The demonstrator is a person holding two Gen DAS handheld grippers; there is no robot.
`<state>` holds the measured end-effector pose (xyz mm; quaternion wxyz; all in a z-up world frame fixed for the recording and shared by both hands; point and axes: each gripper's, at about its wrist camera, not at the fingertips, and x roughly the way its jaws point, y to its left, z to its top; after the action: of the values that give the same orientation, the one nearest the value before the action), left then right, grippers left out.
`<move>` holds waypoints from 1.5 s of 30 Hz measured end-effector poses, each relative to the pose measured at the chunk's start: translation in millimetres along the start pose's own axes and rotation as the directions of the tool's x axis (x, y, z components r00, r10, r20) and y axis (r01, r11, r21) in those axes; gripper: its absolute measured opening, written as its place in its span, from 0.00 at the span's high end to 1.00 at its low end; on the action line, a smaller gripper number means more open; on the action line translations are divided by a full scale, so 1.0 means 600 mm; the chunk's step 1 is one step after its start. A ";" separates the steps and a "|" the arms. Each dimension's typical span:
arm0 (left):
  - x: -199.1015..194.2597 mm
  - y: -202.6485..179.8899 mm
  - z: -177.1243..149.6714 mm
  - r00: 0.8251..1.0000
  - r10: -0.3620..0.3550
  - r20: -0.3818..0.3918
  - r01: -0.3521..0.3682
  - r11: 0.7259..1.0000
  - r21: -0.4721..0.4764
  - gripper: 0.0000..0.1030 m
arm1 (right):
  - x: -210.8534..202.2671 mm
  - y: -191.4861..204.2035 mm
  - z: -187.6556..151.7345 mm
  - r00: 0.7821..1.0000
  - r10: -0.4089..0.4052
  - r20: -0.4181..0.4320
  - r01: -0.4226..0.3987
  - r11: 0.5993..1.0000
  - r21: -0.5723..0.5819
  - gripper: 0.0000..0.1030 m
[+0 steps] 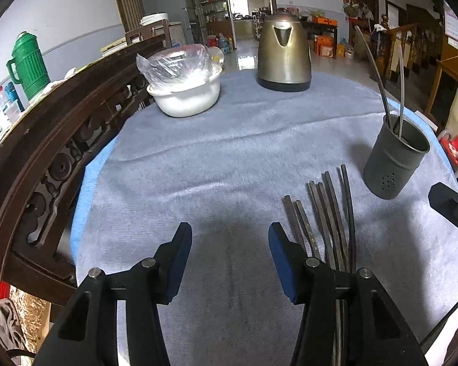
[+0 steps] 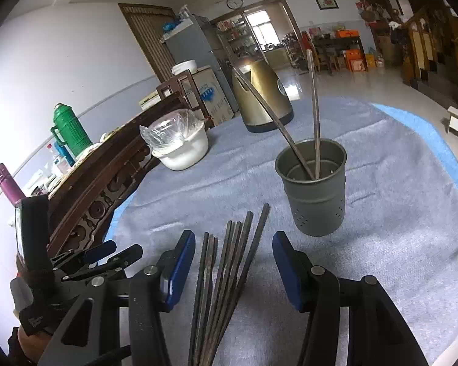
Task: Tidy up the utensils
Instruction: 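Move both open grippers back to the remaining chopsticks on the cloth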
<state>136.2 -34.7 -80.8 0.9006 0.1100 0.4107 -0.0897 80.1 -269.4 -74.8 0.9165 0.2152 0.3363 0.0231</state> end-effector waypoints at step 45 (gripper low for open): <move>0.126 0.011 0.039 0.979 -0.122 -0.163 0.111 0.991 -0.075 0.46 | 0.134 -0.039 0.008 0.989 -0.033 -0.142 0.045 0.996 0.082 0.45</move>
<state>203.8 -40.0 -122.2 0.8592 0.0633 0.4935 -0.1194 142.7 -277.4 -129.7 0.8809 0.2453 0.4047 0.0056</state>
